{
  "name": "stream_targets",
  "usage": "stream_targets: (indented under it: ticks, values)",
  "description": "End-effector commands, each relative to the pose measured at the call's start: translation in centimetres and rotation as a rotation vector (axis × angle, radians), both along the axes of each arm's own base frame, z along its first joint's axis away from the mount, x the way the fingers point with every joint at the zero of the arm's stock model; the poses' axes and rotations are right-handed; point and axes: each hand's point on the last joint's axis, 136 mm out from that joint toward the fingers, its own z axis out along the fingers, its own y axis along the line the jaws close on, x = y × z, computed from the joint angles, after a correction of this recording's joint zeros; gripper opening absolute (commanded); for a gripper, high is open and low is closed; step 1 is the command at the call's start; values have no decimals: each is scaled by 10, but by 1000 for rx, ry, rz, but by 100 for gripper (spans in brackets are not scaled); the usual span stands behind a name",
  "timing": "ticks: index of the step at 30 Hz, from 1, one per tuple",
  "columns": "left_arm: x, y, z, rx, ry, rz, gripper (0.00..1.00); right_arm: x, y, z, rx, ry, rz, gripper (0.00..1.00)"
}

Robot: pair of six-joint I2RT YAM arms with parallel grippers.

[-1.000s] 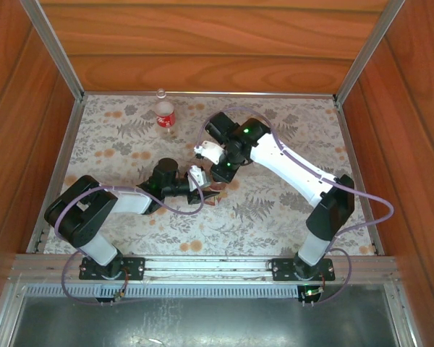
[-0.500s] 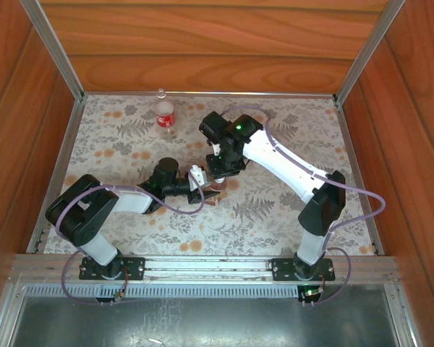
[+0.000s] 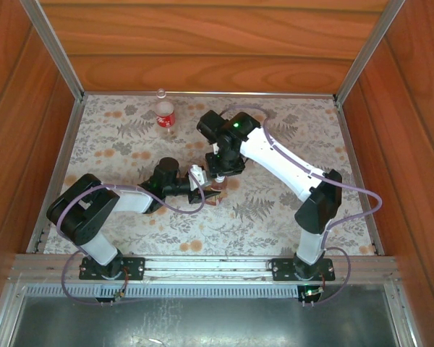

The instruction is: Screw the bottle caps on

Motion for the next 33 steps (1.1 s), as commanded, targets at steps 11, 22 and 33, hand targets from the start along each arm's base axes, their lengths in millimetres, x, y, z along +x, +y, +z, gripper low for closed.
stream_targets:
  ticks: [11,22,33]
  values:
    - [-19,9,-40,105,104,-32,57,-4,-9,52,250,-240,542,89]
    - [-33,9,-49,121,113,-111,57,-42,-22,43,203,-423,1389,92]
    - [-33,8,-52,129,139,-119,57,-25,-6,13,152,-289,1484,61]
